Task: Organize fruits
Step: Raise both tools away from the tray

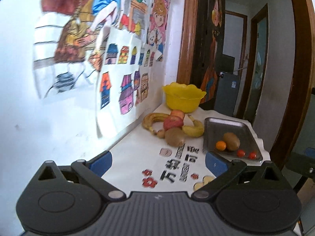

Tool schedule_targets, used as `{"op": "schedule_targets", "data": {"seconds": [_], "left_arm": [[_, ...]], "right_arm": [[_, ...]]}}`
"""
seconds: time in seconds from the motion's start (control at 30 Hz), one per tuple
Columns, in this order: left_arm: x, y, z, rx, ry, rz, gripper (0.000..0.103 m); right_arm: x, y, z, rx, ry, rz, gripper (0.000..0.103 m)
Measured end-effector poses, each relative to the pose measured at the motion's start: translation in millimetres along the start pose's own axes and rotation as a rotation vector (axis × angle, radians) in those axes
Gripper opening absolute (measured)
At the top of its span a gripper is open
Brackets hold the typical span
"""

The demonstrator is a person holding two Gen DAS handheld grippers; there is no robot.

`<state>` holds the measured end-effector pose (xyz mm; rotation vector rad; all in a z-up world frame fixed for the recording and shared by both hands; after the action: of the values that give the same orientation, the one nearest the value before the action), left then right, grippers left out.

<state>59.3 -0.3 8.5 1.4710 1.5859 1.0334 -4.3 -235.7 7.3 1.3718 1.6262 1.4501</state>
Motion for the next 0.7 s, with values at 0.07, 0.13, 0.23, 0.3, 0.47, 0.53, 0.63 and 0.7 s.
{"op": "schedule_targets", "data": {"seconds": [0.07,0.13,0.23,0.3,0.47,0.53,0.63,0.7], "left_arm": [[6,-6,-4,0.002,0.008,0.004,0.102],[11,-11,-7,0.01,0.017,0.009,0.102],[17,-16,-8,0.023,0.038,0.024,0.102],[22,-17,-9,0.024,0.052,0.031,0.102],[34,-8,-13,0.006,0.095,0.04,0.102],[38,-3,-15,-0.008,0.108,0.043,0.102],[40,4,-16,-0.021,0.133,0.052,0.102],[41,9,-15,-0.027,0.147,0.056,0.102]], "right_arm": [[8,-4,1,0.013,0.003,-0.005,0.102],[16,-9,2,0.027,0.007,-0.009,0.102],[24,-13,6,0.05,0.019,-0.019,0.102],[30,-14,8,0.06,0.031,-0.028,0.102],[39,-11,9,0.062,0.066,-0.047,0.102],[42,-7,11,0.059,0.085,-0.049,0.102],[44,-1,17,0.063,0.13,-0.03,0.102],[43,5,24,0.076,0.165,-0.005,0.102]]}}
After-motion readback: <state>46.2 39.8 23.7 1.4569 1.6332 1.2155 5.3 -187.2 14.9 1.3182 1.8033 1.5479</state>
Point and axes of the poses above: each gripper's, at about its wrist camera, not at the fingertips, and z roughly the way its jaws point, x to its left, y to its top, the point moved 3 cm from there along z, roughly the way its jaws point, and after that the axes turned 14 degrees about y, right-handed, at the moved point
